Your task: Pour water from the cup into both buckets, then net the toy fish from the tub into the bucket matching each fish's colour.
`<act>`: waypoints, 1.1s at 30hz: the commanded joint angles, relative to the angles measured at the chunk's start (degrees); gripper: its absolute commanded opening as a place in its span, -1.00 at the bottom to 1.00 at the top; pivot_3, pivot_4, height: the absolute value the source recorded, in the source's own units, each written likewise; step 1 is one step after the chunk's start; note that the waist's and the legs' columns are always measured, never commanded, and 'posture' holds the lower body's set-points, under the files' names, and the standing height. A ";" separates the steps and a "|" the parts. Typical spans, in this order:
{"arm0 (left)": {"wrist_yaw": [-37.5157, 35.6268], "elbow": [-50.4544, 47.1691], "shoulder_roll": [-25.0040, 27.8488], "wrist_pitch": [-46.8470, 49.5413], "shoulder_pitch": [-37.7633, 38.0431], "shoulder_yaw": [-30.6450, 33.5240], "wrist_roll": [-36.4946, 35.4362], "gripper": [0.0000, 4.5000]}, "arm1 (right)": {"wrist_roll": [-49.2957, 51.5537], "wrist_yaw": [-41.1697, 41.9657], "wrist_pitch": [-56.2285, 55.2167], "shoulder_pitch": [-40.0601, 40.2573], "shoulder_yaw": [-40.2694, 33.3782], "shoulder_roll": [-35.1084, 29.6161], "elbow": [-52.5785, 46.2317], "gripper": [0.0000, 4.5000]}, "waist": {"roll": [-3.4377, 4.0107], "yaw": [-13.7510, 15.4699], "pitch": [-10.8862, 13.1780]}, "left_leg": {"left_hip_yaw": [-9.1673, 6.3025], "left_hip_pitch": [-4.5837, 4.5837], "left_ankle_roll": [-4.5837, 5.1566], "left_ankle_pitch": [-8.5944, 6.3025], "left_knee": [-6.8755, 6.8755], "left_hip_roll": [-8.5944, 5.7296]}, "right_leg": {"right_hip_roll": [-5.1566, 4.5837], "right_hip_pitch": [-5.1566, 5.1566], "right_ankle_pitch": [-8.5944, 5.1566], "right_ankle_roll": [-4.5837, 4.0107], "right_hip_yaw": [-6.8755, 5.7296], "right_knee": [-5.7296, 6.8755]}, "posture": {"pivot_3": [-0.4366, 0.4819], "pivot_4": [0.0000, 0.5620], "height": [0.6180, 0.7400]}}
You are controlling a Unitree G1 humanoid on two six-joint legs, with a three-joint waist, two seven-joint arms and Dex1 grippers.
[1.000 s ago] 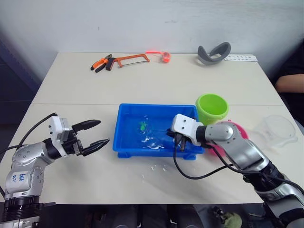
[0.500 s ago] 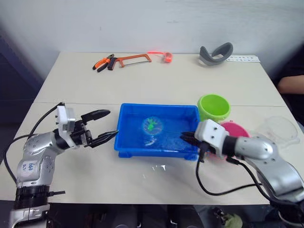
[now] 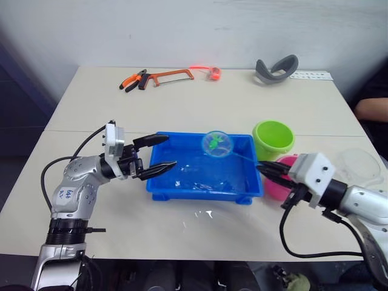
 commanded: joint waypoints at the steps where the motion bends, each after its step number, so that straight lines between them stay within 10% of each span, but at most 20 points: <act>1: 1.66 -1.80 -1.22 1.58 -1.74 -0.81 -0.53 0.98 | 0.27 0.39 -2.31 -0.78 -7.39 -2.46 1.91 -1.00 | 0.00 0.13 0.00 | 0.00 0.00 0.01 0.00 0.00 -0.01 | 0.00 0.01 0.00 0.00 -0.01 0.00 | -0.05 -0.47 1.00; 13: 6.39 -4.26 -6.31 3.27 -4.36 -3.63 -0.06 0.98 | -19.77 -4.01 -29.45 -1.38 -6.37 -10.77 27.58 -1.00 | -0.02 0.02 0.01 | 0.07 0.00 0.06 0.04 -0.02 -0.05 | 0.08 0.03 0.01 0.04 -0.01 -0.04 | -0.05 -0.47 1.00; 33: 8.76 -3.67 -9.47 1.07 -4.54 -4.88 1.23 0.98 | -70.66 -50.57 -60.49 -5.07 5.75 -26.87 48.21 -1.00 | 0.05 -0.08 0.04 | 0.06 0.02 -0.11 0.15 -0.02 0.02 | 0.19 0.01 -0.01 0.04 0.11 -0.03 | -0.05 -0.47 1.00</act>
